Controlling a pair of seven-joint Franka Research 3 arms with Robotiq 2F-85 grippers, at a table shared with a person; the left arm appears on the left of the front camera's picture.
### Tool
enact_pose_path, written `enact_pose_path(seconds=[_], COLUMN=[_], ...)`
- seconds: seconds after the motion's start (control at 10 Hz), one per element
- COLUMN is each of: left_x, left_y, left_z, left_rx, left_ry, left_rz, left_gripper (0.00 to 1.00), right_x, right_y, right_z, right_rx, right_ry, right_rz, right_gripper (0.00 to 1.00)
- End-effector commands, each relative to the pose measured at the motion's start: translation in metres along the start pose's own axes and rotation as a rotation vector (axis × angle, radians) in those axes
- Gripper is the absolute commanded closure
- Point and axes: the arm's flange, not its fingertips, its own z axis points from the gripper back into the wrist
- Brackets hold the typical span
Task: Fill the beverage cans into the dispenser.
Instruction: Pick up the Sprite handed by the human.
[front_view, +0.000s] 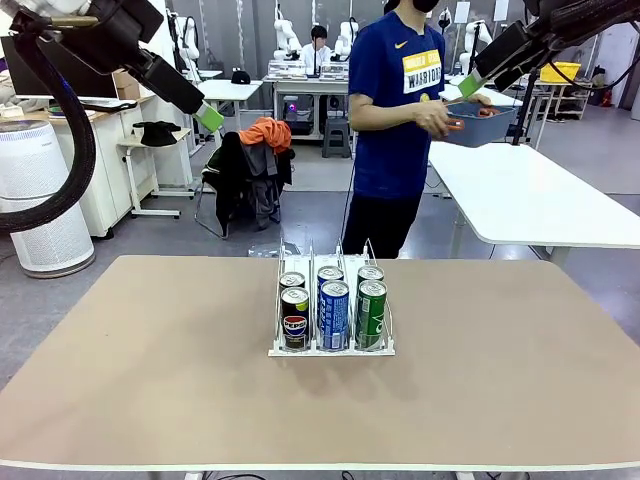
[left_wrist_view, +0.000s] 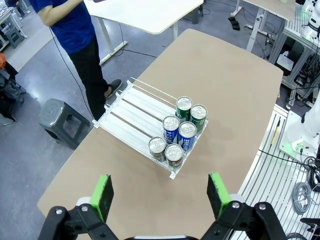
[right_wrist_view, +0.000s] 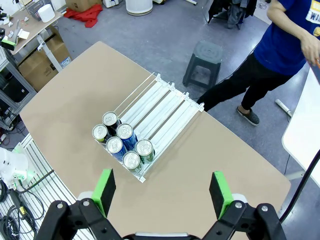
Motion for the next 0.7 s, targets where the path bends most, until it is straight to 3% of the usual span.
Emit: enact_pose_path(seconds=[0.0,0.6], left_x=[-0.0005,-0.0005], left_y=[0.0013,0.0013], left_z=[0.0002,0.0002], left_rx=[0.005,0.005], left_ry=[-0.005,-0.005], left_rz=[0.008,0.008], left_gripper=[0.0,0.0], right_x=[-0.0015,-0.0015], right_y=[0.0006,0.0006], right_z=[-0.0006,-0.0006], right_rx=[0.005,0.005], right_ry=[0.0,0.0], right_rz=[-0.003,-0.003], right_gripper=[0.0,0.0])
